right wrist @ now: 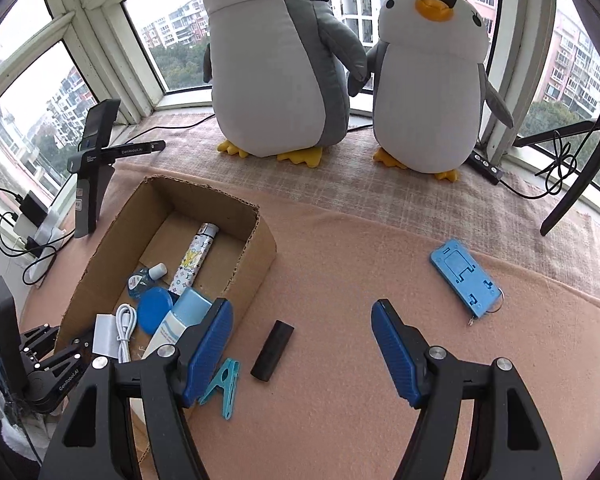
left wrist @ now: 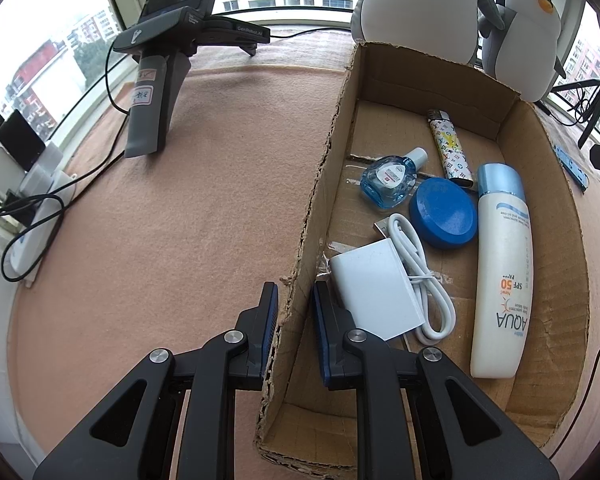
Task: Organize rigid objects
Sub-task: 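Carry the patterned lighter with the right gripper into the box and release, then move the right gripper to the black cylinder and grasp it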
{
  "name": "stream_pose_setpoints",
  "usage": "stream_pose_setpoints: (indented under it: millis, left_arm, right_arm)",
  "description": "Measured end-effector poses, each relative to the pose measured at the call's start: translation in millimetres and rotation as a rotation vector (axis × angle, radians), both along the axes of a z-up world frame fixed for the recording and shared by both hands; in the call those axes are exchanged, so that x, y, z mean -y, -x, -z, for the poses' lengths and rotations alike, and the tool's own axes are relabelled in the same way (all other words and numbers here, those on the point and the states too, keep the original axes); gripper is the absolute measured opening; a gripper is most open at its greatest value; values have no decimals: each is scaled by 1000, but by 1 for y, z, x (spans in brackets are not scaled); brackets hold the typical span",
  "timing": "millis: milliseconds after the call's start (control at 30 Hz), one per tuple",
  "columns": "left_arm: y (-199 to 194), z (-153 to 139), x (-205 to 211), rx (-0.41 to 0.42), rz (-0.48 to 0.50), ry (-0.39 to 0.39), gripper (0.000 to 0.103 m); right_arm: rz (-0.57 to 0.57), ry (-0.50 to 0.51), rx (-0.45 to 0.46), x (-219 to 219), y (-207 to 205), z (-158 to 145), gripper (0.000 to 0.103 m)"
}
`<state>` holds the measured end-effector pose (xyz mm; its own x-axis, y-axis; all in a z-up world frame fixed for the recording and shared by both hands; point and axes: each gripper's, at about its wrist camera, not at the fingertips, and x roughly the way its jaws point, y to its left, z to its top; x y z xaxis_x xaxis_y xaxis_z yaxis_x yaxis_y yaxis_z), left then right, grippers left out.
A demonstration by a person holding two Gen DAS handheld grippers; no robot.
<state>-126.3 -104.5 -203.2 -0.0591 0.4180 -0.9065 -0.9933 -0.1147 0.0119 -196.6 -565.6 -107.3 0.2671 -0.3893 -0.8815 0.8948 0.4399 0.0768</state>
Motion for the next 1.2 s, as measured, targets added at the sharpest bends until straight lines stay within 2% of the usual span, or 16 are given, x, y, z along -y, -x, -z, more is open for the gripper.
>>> stream_pose_setpoints:
  millis: [167, 233, 400, 500, 867, 1067, 1200]
  left_arm:
    - [1, 0, 0, 0, 13, 0, 16]
    - [0, 0, 0, 0, 16, 0, 16]
    - [0, 0, 0, 1, 21, 0, 16]
    - [0, 0, 0, 0, 32, 0, 16]
    - [0, 0, 0, 1, 65, 0, 16]
    - [1, 0, -1, 3, 85, 0, 16]
    - [0, 0, 0, 2, 102, -1, 16]
  right_arm:
    - [16, -65, -2, 0, 13, 18, 68]
    - [15, -88, 5, -1, 15, 24, 64]
    - [10, -151, 10, -3, 8, 41, 41]
    - [9, -178, 12, -3, 2, 49, 37]
    - [20, -214, 2, 0, -15, 61, 35]
    - [21, -233, -30, 2, -20, 71, 27]
    - [18, -230, -62, 2, -20, 75, 17]
